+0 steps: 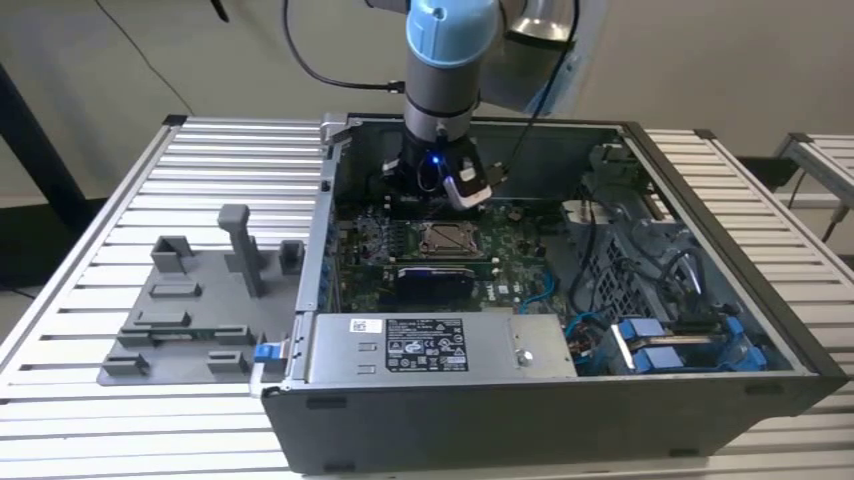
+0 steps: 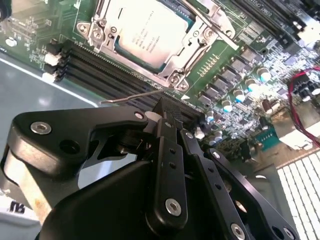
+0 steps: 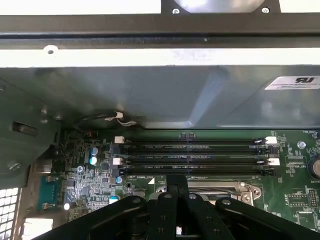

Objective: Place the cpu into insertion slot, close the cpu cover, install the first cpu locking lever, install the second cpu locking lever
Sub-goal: 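Install the first cpu locking lever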

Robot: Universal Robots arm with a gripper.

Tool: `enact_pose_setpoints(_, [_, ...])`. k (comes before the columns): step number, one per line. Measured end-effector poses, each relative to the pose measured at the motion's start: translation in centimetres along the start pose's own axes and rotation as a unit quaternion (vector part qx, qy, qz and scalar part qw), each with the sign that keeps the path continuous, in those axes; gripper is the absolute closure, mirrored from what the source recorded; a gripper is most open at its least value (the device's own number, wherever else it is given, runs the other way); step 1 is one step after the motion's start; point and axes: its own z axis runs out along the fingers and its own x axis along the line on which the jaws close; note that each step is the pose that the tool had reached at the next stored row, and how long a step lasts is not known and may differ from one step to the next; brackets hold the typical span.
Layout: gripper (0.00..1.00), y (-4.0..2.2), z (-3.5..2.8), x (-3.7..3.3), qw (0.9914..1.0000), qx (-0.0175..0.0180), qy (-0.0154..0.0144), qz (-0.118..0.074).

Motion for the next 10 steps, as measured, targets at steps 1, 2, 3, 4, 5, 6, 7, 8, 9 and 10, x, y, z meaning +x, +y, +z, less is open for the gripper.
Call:
enact_pose_setpoints(1, [0.89,0.01,0.16,0.0,1.0,-0.0003,0.0001,0.0])
enact_pose_setpoints(2, [0.89,0.09,0.28,0.0,1.0,-0.0007,0.0001,0.0])
enact_pose_setpoints(3, [0.89,0.25,0.36,0.0,1.0,-0.0008,0.0,0.0])
enact_pose_setpoints(4, [0.89,0.36,0.42,0.01,1.0,-0.0007,0.0001,0.0])
enact_pose_setpoints(5, [0.89,0.48,0.49,0.06,1.0,-0.0008,0.0,0.0])
enact_pose_setpoints(6, [0.89,0.54,0.56,0.12,1.0,-0.0007,0.0001,0.0])
enact_pose_setpoints(7, [0.89,0.53,0.66,0.18,1.0,-0.0008,0.0,0.0])
enact_pose_setpoints(8, [0.89,0.5,0.71,0.23,1.0,-0.0008,0.0,0.0])
enact_pose_setpoints(9, [0.89,0.47,0.72,0.26,1.0,-0.0007,0.0001,0.0])
enact_pose_setpoints(10, [0.89,0.38,0.7,0.28,1.0,-0.0007,0.0,0.0])
